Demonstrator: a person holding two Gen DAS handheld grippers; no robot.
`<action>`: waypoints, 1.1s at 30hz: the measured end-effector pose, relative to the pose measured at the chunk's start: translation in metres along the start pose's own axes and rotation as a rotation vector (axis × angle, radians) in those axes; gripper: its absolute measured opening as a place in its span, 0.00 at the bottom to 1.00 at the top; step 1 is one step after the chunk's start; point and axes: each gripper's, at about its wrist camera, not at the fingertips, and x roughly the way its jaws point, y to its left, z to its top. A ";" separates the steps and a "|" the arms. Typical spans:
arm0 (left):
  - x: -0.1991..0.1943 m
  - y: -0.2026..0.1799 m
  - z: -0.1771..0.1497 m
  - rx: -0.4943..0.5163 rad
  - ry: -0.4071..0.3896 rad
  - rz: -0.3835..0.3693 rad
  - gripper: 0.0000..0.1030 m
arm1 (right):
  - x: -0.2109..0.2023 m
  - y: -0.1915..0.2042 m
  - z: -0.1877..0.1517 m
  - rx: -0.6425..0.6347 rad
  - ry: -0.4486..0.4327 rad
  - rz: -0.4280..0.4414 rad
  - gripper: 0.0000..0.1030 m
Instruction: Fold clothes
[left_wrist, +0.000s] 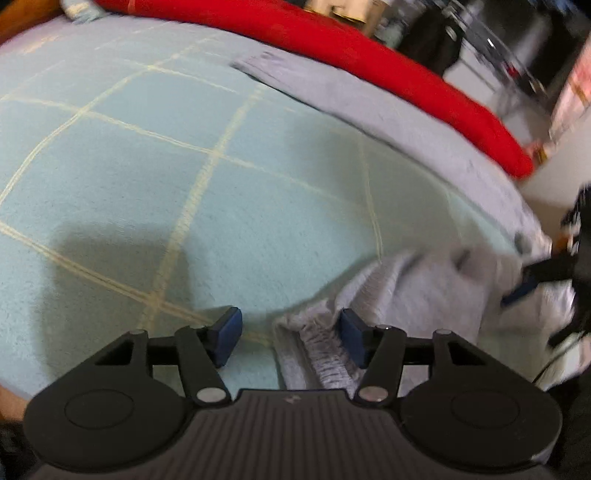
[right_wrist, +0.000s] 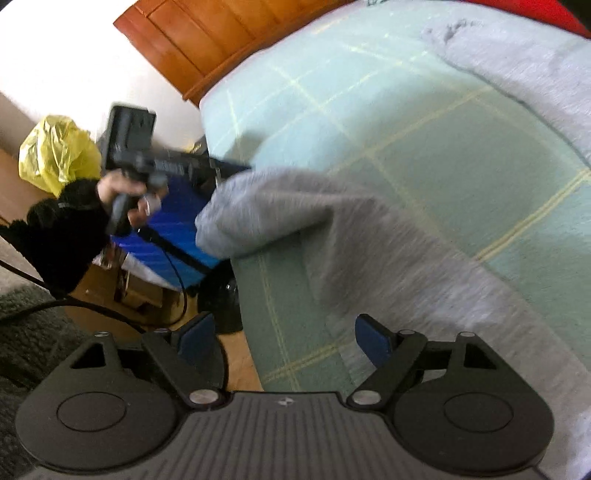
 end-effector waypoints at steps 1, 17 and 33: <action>0.001 -0.007 -0.003 0.035 -0.002 0.020 0.55 | -0.003 0.000 -0.002 0.001 -0.012 -0.005 0.84; -0.030 -0.047 0.029 0.218 -0.232 0.129 0.14 | -0.004 0.006 0.004 0.024 -0.109 -0.090 0.86; 0.015 -0.032 0.146 0.270 -0.311 0.114 0.14 | -0.065 0.008 -0.021 0.108 -0.296 -0.290 0.92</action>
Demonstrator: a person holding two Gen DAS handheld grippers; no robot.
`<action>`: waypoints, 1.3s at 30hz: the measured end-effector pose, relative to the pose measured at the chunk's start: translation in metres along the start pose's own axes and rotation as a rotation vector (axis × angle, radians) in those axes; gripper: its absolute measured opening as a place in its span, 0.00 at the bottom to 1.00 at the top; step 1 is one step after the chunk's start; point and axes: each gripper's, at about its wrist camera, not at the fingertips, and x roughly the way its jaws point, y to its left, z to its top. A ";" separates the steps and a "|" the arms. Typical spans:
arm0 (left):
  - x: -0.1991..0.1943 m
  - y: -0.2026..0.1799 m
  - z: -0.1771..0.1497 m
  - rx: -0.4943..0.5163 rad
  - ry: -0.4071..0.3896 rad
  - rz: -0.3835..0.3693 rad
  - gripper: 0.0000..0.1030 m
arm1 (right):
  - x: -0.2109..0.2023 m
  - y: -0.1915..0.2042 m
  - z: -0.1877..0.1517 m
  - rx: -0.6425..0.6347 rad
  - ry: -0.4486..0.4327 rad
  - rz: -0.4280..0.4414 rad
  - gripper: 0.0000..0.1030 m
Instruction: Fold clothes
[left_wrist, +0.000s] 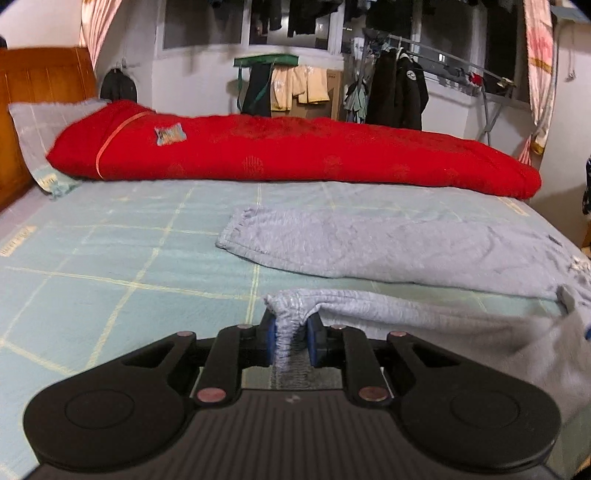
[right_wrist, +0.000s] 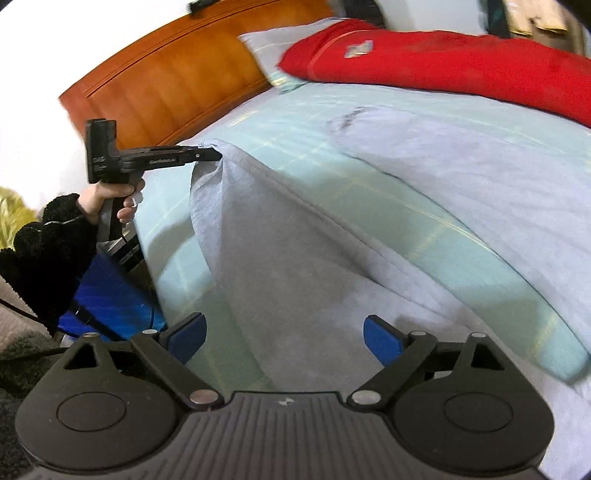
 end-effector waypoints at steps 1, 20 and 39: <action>0.008 0.003 0.002 -0.013 0.003 -0.003 0.14 | -0.003 -0.001 -0.004 0.013 -0.004 -0.015 0.92; 0.040 0.026 0.007 -0.205 0.085 0.024 0.49 | 0.004 -0.033 -0.064 0.098 0.059 -0.422 0.94; 0.059 0.034 -0.110 -0.806 0.088 -0.262 0.57 | 0.034 -0.039 -0.083 0.076 0.079 -0.498 1.00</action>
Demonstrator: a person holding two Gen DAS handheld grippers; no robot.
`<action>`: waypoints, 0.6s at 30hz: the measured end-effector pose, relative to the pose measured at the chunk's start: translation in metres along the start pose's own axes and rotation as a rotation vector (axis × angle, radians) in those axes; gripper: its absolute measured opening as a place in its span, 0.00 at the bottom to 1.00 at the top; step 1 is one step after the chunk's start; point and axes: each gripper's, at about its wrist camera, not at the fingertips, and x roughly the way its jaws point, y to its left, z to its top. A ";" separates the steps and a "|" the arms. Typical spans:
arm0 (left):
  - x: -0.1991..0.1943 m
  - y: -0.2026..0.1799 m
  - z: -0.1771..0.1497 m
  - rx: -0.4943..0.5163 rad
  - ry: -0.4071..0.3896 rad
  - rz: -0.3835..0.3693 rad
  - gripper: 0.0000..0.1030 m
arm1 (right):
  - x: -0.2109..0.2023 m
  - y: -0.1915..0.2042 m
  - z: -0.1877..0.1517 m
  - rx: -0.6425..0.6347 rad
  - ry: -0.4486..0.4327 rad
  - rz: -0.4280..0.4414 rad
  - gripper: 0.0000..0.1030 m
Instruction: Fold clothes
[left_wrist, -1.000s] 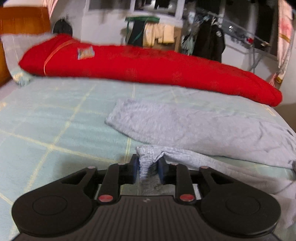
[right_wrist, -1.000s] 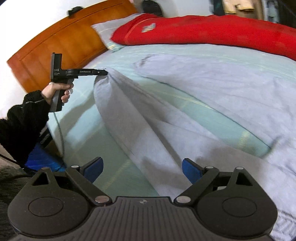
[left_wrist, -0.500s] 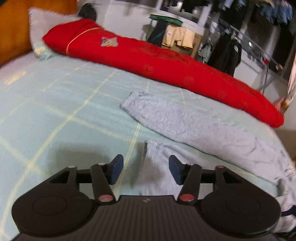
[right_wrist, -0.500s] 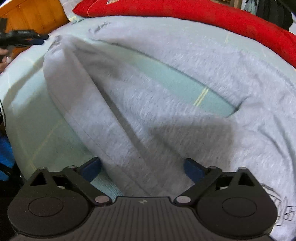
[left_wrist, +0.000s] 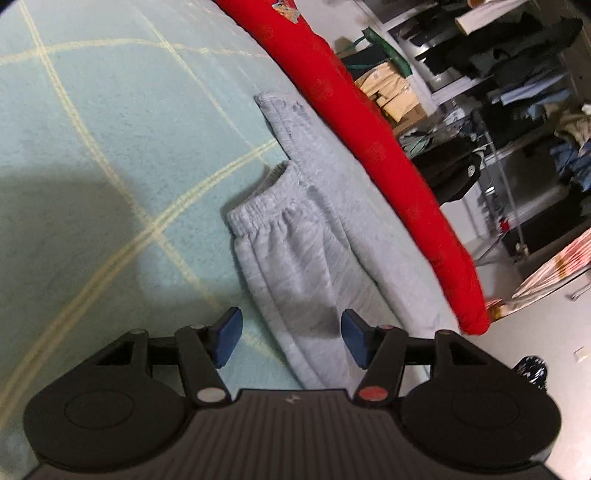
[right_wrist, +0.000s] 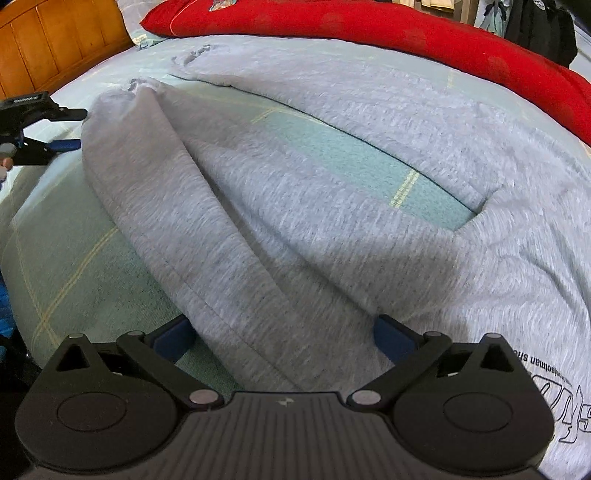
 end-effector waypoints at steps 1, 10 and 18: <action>0.006 0.002 0.004 -0.008 -0.001 -0.011 0.57 | 0.000 0.000 0.000 0.003 -0.002 -0.001 1.00; 0.019 0.007 0.001 -0.044 0.004 -0.108 0.55 | 0.000 -0.004 -0.001 0.031 -0.023 0.016 1.00; 0.049 0.030 0.015 -0.124 0.014 -0.119 0.10 | 0.000 -0.010 -0.002 0.074 -0.043 0.042 1.00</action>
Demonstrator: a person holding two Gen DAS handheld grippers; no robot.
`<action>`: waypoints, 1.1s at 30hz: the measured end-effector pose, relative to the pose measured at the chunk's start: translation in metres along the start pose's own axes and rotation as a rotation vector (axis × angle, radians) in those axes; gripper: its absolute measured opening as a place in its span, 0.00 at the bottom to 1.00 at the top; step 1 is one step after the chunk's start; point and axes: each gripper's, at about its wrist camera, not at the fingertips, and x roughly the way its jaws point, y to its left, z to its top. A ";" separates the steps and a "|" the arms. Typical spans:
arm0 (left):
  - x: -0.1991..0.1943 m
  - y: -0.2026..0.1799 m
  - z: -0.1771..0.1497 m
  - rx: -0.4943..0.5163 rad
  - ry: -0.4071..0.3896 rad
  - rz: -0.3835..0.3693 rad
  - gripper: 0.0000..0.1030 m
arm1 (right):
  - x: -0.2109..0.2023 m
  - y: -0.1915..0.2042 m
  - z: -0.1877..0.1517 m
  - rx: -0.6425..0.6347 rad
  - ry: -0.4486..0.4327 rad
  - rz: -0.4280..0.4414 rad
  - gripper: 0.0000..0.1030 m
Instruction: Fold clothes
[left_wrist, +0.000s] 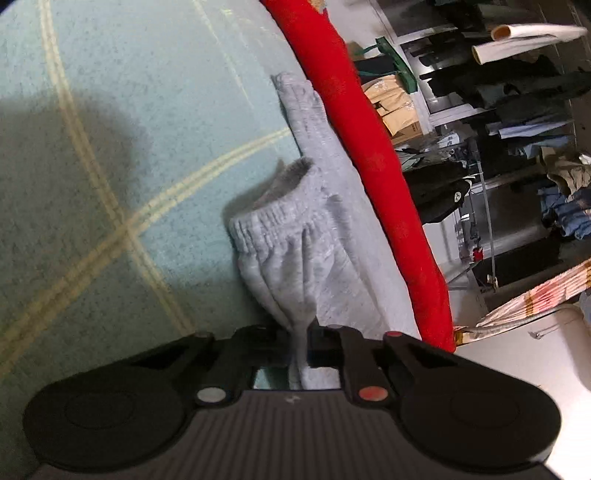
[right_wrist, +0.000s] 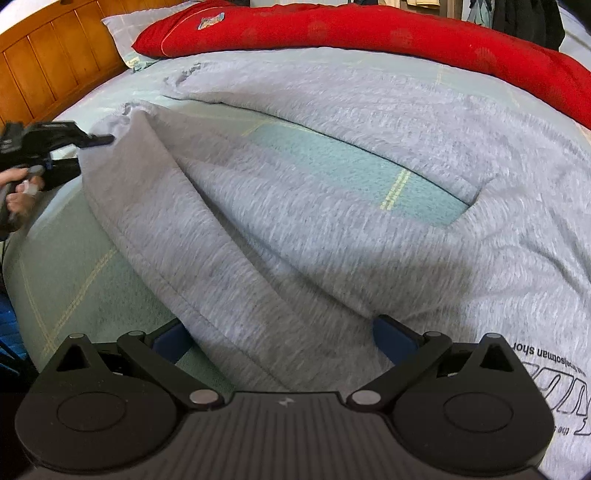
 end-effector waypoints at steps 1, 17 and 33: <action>0.000 -0.003 -0.002 0.029 -0.001 0.014 0.10 | 0.000 -0.001 0.000 0.004 -0.002 0.002 1.00; -0.062 -0.070 -0.018 0.126 -0.093 0.173 0.05 | -0.001 0.013 -0.003 -0.072 -0.027 -0.057 1.00; -0.171 -0.075 -0.065 0.090 -0.198 0.282 0.05 | -0.058 0.016 -0.013 -0.189 -0.051 -0.046 1.00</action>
